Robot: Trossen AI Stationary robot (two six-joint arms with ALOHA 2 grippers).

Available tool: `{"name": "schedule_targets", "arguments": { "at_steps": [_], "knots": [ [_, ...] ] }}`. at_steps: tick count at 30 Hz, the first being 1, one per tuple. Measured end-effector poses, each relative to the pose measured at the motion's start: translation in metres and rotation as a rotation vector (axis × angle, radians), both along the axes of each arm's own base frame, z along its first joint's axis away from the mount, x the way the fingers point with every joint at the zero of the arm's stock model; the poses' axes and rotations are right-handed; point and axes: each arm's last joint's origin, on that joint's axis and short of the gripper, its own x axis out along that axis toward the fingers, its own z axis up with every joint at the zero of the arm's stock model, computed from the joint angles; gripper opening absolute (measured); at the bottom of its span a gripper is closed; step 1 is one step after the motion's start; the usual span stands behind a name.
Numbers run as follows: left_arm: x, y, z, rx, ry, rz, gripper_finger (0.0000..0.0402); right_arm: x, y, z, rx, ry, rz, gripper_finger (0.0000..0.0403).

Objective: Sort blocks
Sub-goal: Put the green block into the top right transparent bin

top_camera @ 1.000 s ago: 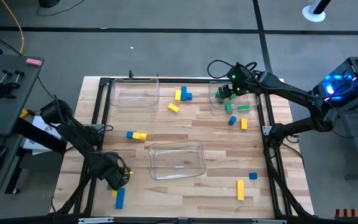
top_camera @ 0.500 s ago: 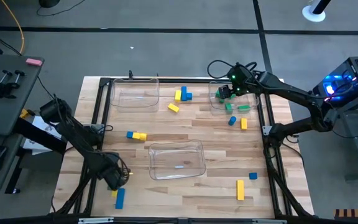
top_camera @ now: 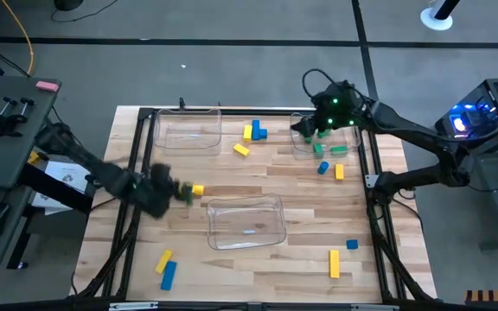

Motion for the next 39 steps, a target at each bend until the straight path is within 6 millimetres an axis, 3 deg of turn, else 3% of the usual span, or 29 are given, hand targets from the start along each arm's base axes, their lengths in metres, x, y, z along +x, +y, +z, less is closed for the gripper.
{"name": "schedule_targets", "arguments": {
  "at_steps": [5,9,12,16,21,29,34,39],
  "knots": [
    [0.013,0.038,0.044,0.231,-0.270,0.084,0.0055,0.032,0.040,0.014,-0.081,-0.167,0.155,0.0282],
    [0.028,0.062,0.074,0.366,-0.445,0.095,0.0055,0.059,0.072,0.015,-0.205,-0.237,0.133,0.0282],
    [0.040,0.079,0.084,0.427,-0.531,0.095,0.0055,0.077,0.091,0.012,-0.308,-0.268,0.069,0.0282],
    [0.063,0.097,0.085,0.409,-0.515,0.004,0.0053,0.101,0.108,0.007,-0.459,-0.203,-0.050,0.0282],
    [0.101,0.112,0.087,0.389,-0.456,-0.052,0.0051,0.132,0.122,0.012,-0.623,-0.093,-0.110,0.0282],
    [0.145,0.122,0.115,0.493,-0.395,-0.141,0.0051,0.159,0.126,0.021,-0.751,0.152,-0.205,0.0282],
    [0.156,0.121,0.126,0.523,-0.383,-0.188,0.0051,0.163,0.124,0.026,-0.785,0.175,-0.276,0.0282],
    [0.157,0.121,0.124,0.527,-0.357,-0.200,0.0051,0.163,0.125,0.027,-0.782,0.164,-0.279,0.0260]
  ]
}}
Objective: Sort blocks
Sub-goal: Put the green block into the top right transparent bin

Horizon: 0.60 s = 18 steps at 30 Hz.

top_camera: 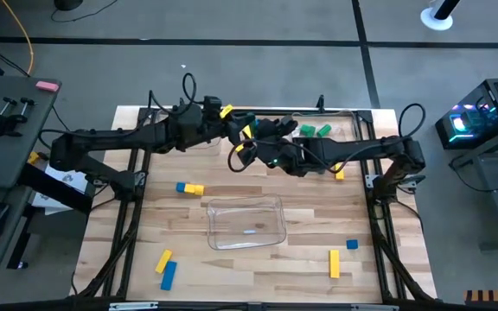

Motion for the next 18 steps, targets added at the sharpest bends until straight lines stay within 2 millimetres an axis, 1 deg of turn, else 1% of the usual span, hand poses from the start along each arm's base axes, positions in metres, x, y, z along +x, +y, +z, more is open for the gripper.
{"name": "schedule_targets", "arguments": {
  "at_steps": [3,5,8,9,14,18],
  "knots": [
    [-0.0001,0.0000,0.0000,0.002,0.003,0.000,0.0051,0.0000,0.0005,0.0005,0.007,-0.012,-0.002,0.0211],
    [-0.0002,0.0001,0.0000,0.002,0.004,0.001,0.0051,0.0000,0.0005,0.0004,0.012,-0.018,-0.004,0.0160],
    [-0.0004,0.0003,-0.0001,0.004,0.005,0.008,0.0052,-0.0005,0.0007,-0.0002,0.010,-0.017,-0.015,0.0064],
    [-0.0009,0.0003,0.0000,0.007,0.010,0.016,0.0053,-0.0006,0.0000,0.0000,0.012,-0.017,-0.012,0.0046],
    [-0.0007,0.0003,0.0003,0.010,0.010,0.009,0.0058,-0.0006,0.0003,0.0001,0.026,-0.034,-0.017,0.0052],
    [-0.0030,0.0001,0.0028,0.067,0.031,-0.017,0.0079,-0.0002,0.0005,0.0003,0.024,-0.036,-0.014,0.0052]
  ]
}}
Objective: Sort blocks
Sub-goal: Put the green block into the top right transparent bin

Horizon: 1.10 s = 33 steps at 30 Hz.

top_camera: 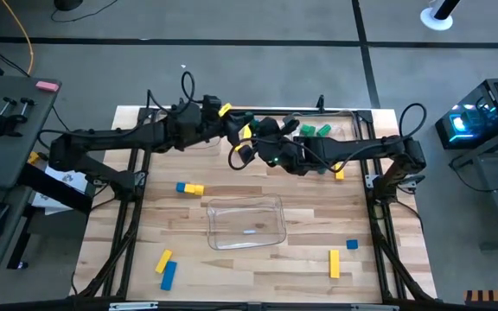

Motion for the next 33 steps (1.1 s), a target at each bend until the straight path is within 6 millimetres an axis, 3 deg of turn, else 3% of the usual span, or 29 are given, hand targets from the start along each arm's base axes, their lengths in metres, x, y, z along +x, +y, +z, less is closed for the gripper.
{"name": "schedule_targets", "arguments": {
  "at_steps": [5,11,14,18,20,23,28,33],
  "knots": [
    [-0.014,0.004,0.010,0.060,0.016,-0.002,0.0141,0.001,0.002,-0.001,0.001,0.026,0.051,0.0052],
    [-0.044,0.013,0.020,0.085,0.089,0.058,0.0220,0.000,0.000,-0.003,-0.008,0.064,0.054,0.0052],
    [-0.066,0.014,0.020,0.061,0.190,0.077,0.0243,-0.010,-0.007,-0.008,0.004,0.164,0.015,0.0052],
    [-0.092,0.005,0.001,0.010,0.312,0.073,0.0253,-0.045,-0.027,-0.022,0.065,0.410,-0.121,0.0052],
    [-0.100,-0.004,-0.016,-0.021,0.302,0.050,0.0254,-0.065,-0.038,-0.039,0.079,0.547,-0.213,0.0052],
    [-0.108,-0.020,-0.043,-0.097,0.220,0.004,0.0254,-0.102,-0.050,-0.062,0.160,0.618,-0.317,0.0052],
    [-0.110,-0.048,-0.089,-0.229,0.075,-0.077,0.0255,-0.163,-0.066,-0.100,0.429,0.477,-0.348,0.0052],
    [-0.109,-0.059,-0.104,-0.282,-0.021,-0.049,0.0255,-0.199,-0.082,-0.109,0.571,0.204,-0.348,0.0052]
  ]
}}
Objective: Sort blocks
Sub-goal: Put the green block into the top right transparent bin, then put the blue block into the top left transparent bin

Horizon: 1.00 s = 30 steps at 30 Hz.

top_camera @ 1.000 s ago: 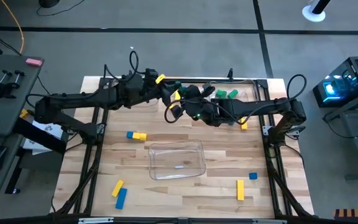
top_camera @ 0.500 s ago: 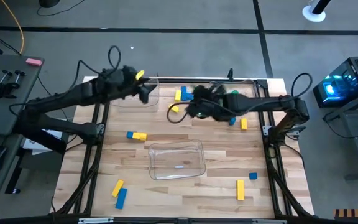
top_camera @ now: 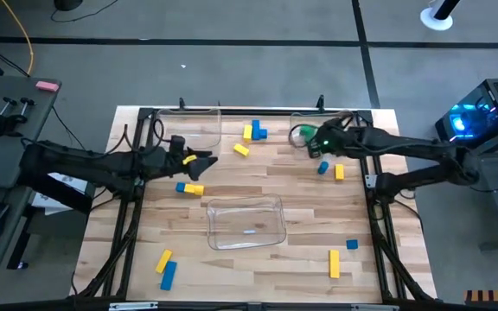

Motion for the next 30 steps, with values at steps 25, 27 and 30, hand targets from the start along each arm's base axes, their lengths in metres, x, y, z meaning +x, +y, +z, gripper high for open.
{"name": "schedule_targets", "arguments": {
  "at_steps": [25,27,30],
  "knots": [
    [0.002,-0.006,0.058,0.342,0.236,-0.261,0.0255,-0.001,-0.030,0.030,0.035,-0.368,-0.021,0.0198],
    [0.002,-0.007,0.066,0.405,0.424,-0.331,0.0255,0.004,-0.032,0.034,0.035,-0.437,0.013,0.0198],
    [-0.004,-0.007,0.065,0.415,0.729,-0.429,0.0255,0.009,-0.031,0.037,0.045,-0.489,0.058,0.0199]
  ]
}}
